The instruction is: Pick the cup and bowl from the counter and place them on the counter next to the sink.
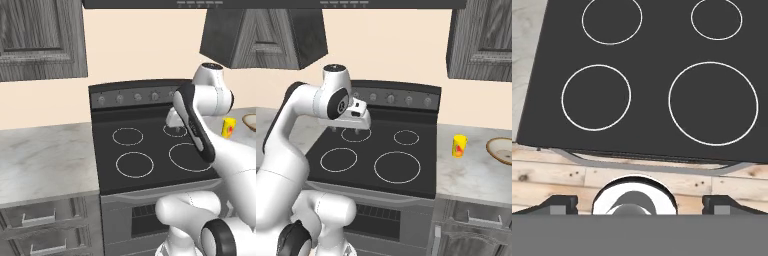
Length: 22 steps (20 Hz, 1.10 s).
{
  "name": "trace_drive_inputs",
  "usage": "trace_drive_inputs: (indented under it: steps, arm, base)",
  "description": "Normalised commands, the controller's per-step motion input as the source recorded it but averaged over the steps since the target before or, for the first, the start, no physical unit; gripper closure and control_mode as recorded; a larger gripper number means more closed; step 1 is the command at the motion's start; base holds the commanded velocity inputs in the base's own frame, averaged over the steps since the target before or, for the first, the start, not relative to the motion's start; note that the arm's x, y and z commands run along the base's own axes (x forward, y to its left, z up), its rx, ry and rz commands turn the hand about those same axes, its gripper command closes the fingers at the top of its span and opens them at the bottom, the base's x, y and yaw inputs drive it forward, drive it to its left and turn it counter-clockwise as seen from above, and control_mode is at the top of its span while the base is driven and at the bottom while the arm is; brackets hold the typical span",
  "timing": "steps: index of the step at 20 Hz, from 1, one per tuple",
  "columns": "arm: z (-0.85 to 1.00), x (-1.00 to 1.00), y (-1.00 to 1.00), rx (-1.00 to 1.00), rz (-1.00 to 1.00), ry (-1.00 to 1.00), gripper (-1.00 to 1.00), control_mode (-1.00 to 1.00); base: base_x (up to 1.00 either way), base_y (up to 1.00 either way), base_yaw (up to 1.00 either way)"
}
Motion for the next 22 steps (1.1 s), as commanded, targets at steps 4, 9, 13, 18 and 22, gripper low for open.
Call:
trace_drive_inputs:
  steps: [4, 9, 13, 18, 22]
  arm:
    - [-0.01, 0.0, -0.63, 0.0, 0.03, 0.0, -1.0, -1.0]
    - [-0.07, 0.0, -0.47, 0.0, 0.04, 0.0, -1.0, -1.0]
    - [-0.04, 0.0, -0.38, 0.0, 0.04, 0.0, -1.0, -1.0]
    - [-0.01, 0.0, -0.25, 0.0, 0.02, 0.01, -1.0, -1.0]
    - [-0.07, 0.0, -0.13, 0.0, 0.0, 0.05, -1.0, -1.0]
  base:
    - [0.0, 0.0, 0.0]
    - [0.0, 0.0, 0.0]
    - [0.0, 0.0, 0.0]
    - [0.0, 0.0, 0.0]
    - [0.0, 0.0, 0.0]
